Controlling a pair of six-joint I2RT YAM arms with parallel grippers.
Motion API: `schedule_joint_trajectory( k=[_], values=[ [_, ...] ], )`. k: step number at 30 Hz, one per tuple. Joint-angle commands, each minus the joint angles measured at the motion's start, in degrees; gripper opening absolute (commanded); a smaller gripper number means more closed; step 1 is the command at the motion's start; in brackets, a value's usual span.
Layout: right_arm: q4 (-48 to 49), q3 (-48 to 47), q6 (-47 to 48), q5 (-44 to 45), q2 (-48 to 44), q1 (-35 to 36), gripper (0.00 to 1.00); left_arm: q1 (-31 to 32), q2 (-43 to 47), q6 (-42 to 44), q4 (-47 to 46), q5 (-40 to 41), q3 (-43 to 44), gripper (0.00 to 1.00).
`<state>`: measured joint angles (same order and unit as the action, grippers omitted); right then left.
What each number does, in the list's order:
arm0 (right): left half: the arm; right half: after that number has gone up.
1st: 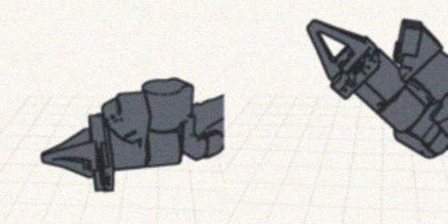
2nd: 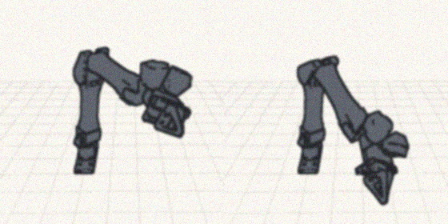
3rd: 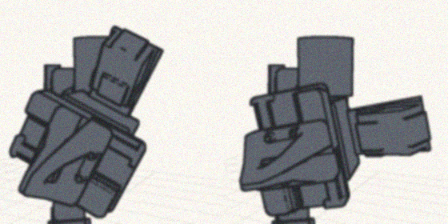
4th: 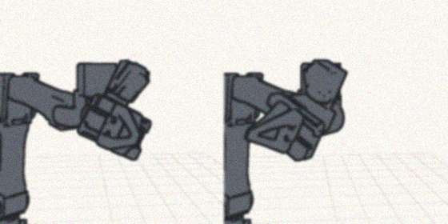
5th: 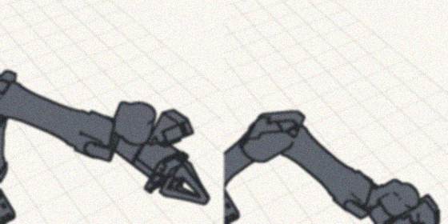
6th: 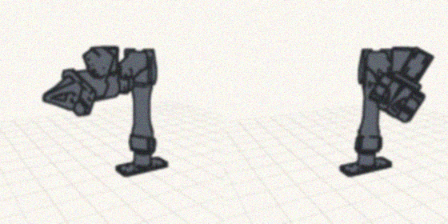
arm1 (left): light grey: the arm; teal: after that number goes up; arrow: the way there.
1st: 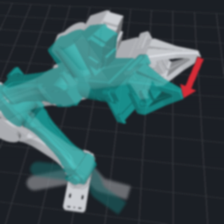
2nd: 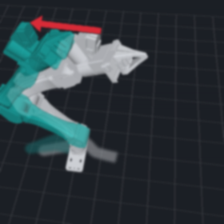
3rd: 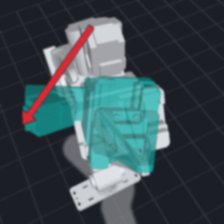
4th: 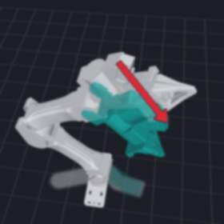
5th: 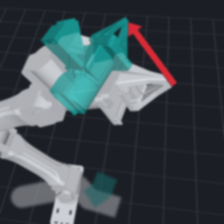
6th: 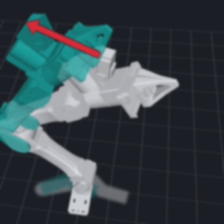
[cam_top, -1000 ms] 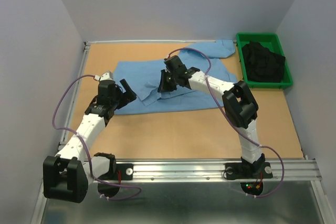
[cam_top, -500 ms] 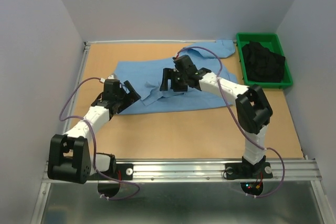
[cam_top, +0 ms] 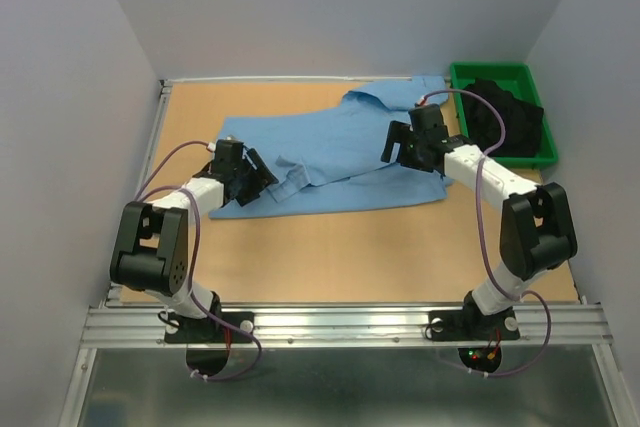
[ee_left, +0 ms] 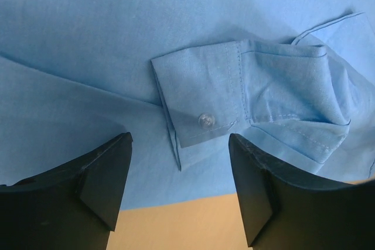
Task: Fold and stack the long sleeve shirts
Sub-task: Fold the shirt
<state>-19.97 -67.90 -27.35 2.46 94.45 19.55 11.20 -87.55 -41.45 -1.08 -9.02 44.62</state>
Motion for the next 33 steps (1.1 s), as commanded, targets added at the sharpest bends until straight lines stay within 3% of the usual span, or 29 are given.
schedule_joint_trajectory(
  k=[1,14,23,25,33],
  values=[
    [0.72,3.12,1.95,1.67,-3.31,-0.91,0.92,0.57,-2.00,-0.65,-1.82,0.05,3.54,0.74],
    [2.39,10.15,1.34,2.02,-3.58,-6.01,0.92,2.86,-7.20,-2.14,-1.29,0.23,6.97,0.58],
    [3.53,12.17,-0.15,2.11,-3.66,-6.45,0.91,2.95,-5.79,0.22,1.43,4.44,7.85,0.05],
    [3.88,12.87,-0.42,2.02,-3.40,-6.46,0.91,2.95,-5.44,1.02,3.10,5.76,8.38,0.00],
    [4.50,14.81,-2.18,3.34,-5.07,-7.25,0.91,2.95,-0.96,5.24,13.54,14.72,11.27,0.00]
  ],
)
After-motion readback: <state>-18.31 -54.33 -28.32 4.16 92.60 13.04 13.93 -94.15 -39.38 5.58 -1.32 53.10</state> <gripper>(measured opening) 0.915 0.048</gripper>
